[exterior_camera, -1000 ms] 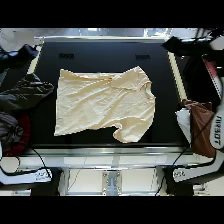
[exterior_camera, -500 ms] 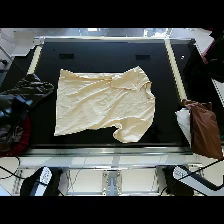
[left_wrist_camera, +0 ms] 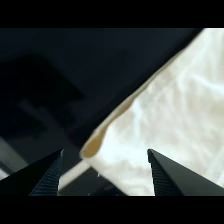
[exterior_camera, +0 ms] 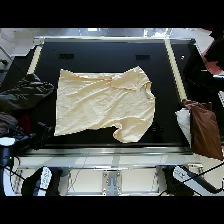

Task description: Fold the shirts.

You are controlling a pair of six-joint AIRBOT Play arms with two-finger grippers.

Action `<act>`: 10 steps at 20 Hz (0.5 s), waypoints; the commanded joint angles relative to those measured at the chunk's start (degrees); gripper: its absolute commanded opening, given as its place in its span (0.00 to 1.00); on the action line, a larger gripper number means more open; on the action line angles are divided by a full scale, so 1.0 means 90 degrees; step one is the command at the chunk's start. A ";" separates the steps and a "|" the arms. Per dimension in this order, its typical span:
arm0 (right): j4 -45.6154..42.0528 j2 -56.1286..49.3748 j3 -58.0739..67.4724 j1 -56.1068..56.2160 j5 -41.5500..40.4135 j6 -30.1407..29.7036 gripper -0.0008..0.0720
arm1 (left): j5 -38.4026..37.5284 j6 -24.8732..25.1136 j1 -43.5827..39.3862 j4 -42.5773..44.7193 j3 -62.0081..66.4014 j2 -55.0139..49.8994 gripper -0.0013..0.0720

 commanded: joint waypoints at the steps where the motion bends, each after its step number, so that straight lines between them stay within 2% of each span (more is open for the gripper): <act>1: 0.0095 0.0007 -0.0090 -0.0005 -0.0104 -0.0153 0.57 | -0.0066 0.0328 0.0005 -0.0270 -0.0104 -0.0668 0.83; 6: 0.0102 0.0010 -0.0090 -0.0005 -0.0039 -0.0153 0.57 | 0.0253 0.1394 -0.0007 -0.1491 -0.0104 -0.1377 0.82; 7: 0.0114 0.0015 -0.0090 -0.0002 -0.0012 -0.0153 0.57 | 0.0340 0.1491 -0.0010 -0.1647 -0.0104 -0.1443 0.80; 8: 0.0160 0.0015 -0.0090 -0.0005 0.0024 -0.0153 0.57 | 0.0420 0.1496 -0.0012 -0.1661 -0.0104 -0.1484 0.70; 9: 0.0221 0.0015 -0.0090 -0.0002 0.0066 -0.0153 0.57 | 0.0522 0.1608 -0.0015 -0.1668 -0.0104 -0.1540 0.65; 10: 0.0296 0.0015 -0.0090 -0.0002 0.0100 -0.0153 0.57 | 0.0546 0.1613 -0.0022 -0.1685 -0.0104 -0.1598 0.65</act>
